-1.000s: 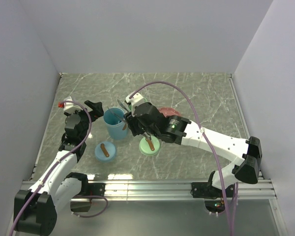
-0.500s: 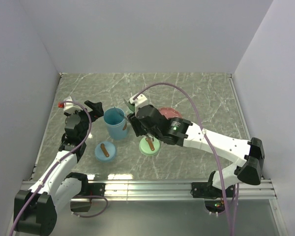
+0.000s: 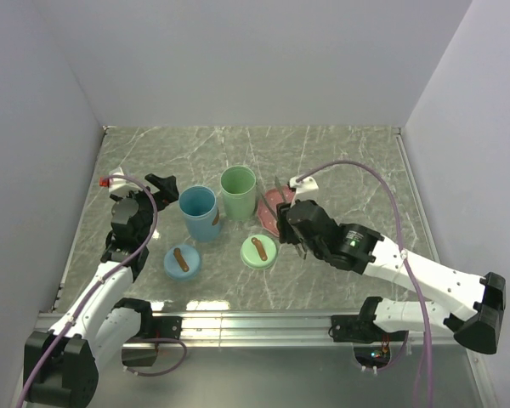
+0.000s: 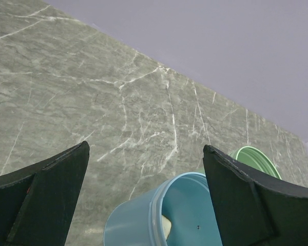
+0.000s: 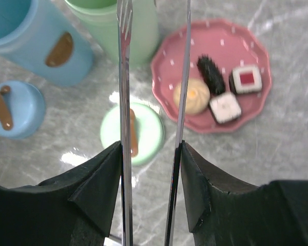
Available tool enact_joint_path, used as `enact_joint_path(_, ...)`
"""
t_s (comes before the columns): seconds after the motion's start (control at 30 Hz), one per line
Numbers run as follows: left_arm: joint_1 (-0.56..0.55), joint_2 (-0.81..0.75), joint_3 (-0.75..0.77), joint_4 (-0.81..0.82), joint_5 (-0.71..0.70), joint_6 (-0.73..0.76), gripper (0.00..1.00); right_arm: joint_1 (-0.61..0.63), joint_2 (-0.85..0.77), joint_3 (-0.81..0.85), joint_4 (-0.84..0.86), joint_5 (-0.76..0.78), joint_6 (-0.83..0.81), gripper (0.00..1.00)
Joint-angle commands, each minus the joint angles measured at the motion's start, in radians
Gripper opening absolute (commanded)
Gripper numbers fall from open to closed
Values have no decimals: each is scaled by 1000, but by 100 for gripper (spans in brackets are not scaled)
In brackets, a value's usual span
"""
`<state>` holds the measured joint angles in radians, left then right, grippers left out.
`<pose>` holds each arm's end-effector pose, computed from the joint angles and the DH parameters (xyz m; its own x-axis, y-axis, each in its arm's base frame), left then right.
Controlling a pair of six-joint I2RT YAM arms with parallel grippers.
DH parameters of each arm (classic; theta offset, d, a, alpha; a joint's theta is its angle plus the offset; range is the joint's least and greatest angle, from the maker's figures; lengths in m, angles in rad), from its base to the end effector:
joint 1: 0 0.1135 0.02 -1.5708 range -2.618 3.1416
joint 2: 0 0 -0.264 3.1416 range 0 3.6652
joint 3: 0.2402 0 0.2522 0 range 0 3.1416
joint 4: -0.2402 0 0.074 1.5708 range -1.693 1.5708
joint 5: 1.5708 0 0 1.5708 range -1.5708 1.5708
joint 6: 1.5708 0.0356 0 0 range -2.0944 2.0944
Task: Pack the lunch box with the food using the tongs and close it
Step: Pick up the food using the clamp
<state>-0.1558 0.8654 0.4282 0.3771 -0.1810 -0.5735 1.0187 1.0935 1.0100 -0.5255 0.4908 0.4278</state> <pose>0.2035 -0.0255 0.2586 -0.0363 -0.5345 -0.8444 -0.0531 0.8448 -0.5325 0.1372 0.1907 0.3271 -0.5004 -0.1147 -0.8582 -0.3743 0.9224 0.0950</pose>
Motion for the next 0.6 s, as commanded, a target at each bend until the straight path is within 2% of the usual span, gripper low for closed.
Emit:
enact_joint_path(0.0, 4, -12, -9, 49, 9, -17, 99, -6, -41, -50, -21, 32, 103, 55)
enact_joint_path(0.57, 5, -11, -17, 60, 21, -20, 99, -5, -55, -203, -114, 6, 288, 54)
